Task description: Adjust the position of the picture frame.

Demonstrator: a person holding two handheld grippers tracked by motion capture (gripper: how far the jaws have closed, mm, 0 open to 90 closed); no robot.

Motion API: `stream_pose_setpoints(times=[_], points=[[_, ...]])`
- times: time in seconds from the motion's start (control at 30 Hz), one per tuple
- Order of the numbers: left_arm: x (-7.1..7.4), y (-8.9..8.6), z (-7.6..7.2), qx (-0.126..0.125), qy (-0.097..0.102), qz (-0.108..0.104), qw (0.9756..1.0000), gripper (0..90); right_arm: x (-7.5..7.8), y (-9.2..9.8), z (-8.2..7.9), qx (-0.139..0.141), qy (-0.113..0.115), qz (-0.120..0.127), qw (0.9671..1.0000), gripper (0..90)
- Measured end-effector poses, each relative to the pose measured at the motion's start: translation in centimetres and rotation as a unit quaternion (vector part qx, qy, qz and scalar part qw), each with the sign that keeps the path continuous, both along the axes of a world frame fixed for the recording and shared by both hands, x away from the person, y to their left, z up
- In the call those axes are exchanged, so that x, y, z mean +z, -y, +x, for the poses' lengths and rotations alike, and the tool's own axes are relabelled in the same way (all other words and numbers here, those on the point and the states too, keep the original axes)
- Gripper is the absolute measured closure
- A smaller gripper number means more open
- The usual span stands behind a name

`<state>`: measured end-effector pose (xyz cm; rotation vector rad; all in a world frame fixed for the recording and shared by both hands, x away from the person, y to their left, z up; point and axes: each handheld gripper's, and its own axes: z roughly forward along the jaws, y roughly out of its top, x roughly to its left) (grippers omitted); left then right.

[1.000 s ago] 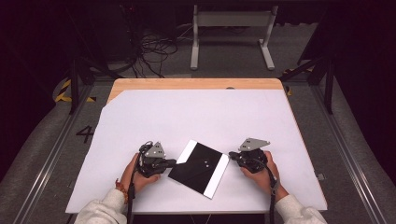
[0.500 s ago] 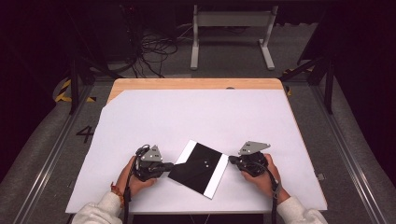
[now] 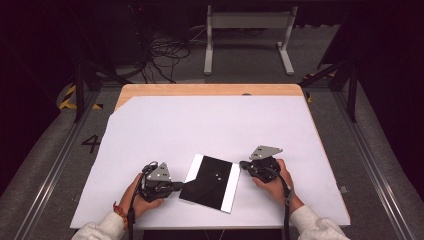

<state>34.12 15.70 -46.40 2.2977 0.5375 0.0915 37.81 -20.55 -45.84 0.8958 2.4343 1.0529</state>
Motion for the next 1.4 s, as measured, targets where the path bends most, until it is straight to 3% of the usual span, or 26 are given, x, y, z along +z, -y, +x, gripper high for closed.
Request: stream_pose_setpoints(times=[0.1, 0.23, 0.33, 0.47, 0.5, 0.9, 1.03, 1.23, 1.4], points=[[0.1, -0.1, -0.4, -0.003, 0.004, 0.006, 1.0, 86.0, 0.0, -0.1, 0.0, -0.003, 0.003, -0.004, 1.0, 90.0], [0.1, -0.3, -1.1, -0.005, 0.012, 0.013, 0.9998, 86.1, 0.1, -0.4, -1.1, 0.013, -0.004, -0.004, 0.9999, 90.0], [0.2, -0.3, -1.2, -0.012, 0.008, 0.014, 0.9998, 87.0, 0.1, -0.5, -1.4, 0.012, -0.003, -0.005, 0.9999, 90.0], [0.2, 0.0, -1.3, -0.019, 0.008, 0.013, 0.9997, 89.9, 0.0, -0.5, -1.1, 0.01, -0.011, 0.009, 0.9998, 90.0], [0.1, 0.0, -1.3, -0.021, 0.006, 0.012, 0.9997, 89.9, 0.0, -0.7, -0.7, 0.0, -0.003, 0.004, 1.0, 90.0], [0.0, 0.2, -2.1, -0.017, 0.002, 0.006, 0.9998, 89.9, 0.0, -1.1, 1.2, -0.012, 0.004, -0.002, 0.9999, 90.0], [0.1, -0.1, -2.6, -0.025, 0.011, 0.011, 0.9996, 87.9, -0.1, -1.6, 1.5, -0.013, 0.014, -0.009, 0.9998, 90.0], [0.0, -0.6, -2.9, -0.03, 0.009, 0.007, 0.9995, 85.5, 0.5, -1.0, 0.3, -0.005, 0.015, 0.006, 0.9999, 90.0], [0.0, -0.2, -3.2, -0.043, 0.012, 0.009, 0.999, 87.1, 1.7, -0.8, -3.7, 0.046, 0.013, 0.024, 0.9986, 90.0]])
